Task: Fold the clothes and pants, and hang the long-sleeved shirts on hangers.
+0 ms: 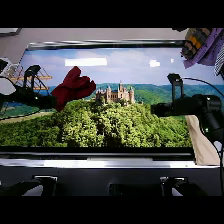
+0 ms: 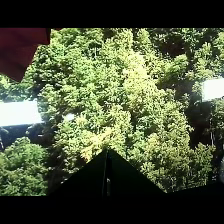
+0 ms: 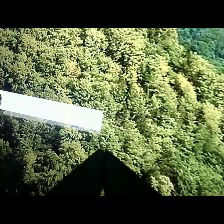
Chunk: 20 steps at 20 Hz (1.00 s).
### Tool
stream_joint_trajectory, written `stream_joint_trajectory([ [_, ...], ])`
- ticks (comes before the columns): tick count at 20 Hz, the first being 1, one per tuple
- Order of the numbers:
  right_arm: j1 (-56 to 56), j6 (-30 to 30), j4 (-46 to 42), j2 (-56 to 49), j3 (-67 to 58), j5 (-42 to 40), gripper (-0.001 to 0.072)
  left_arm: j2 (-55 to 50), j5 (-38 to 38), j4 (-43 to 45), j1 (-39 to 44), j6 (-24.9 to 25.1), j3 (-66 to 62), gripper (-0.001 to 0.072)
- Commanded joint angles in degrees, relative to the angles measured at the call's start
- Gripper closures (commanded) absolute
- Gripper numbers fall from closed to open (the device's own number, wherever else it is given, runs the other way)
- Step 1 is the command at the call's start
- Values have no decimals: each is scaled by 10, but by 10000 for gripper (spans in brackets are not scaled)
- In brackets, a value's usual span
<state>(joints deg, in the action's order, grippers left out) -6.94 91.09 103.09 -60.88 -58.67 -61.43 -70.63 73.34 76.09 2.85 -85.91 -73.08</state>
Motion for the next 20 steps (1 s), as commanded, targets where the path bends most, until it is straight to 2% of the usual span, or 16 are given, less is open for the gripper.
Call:
stream_joint_trajectory([
  [1,0,0,-1,0,0,0,677,-3,-12,0,0,0,0,692],
  [4,0,0,-1,0,-1,0,677,-6,-12,0,0,0,0,690],
  [5,0,0,0,0,-1,0,677,-9,-20,1,0,0,0,615],
  [6,0,0,0,0,0,0,677,-11,-35,13,0,-7,0,362],
  [7,0,0,0,0,0,-1,677,-15,-66,43,0,-34,0,159],
  [9,0,0,0,0,-1,-7,676,-43,-128,109,-5,-80,-12,149],
  [15,0,-4,0,0,0,-11,673,-269,-219,120,-19,-83,-90,148],
  [16,0,-5,0,0,0,-11,671,-303,-234,120,-19,-96,-106,148],
  [18,0,-4,0,0,0,-11,609,-352,-237,120,-19,-119,-138,151],
  [19,0,-4,0,0,0,-11,575,-365,-230,117,-17,-119,-150,168],
  [20,0,-4,0,0,-1,-11,562,-371,-219,115,-17,-119,-158,262],
])
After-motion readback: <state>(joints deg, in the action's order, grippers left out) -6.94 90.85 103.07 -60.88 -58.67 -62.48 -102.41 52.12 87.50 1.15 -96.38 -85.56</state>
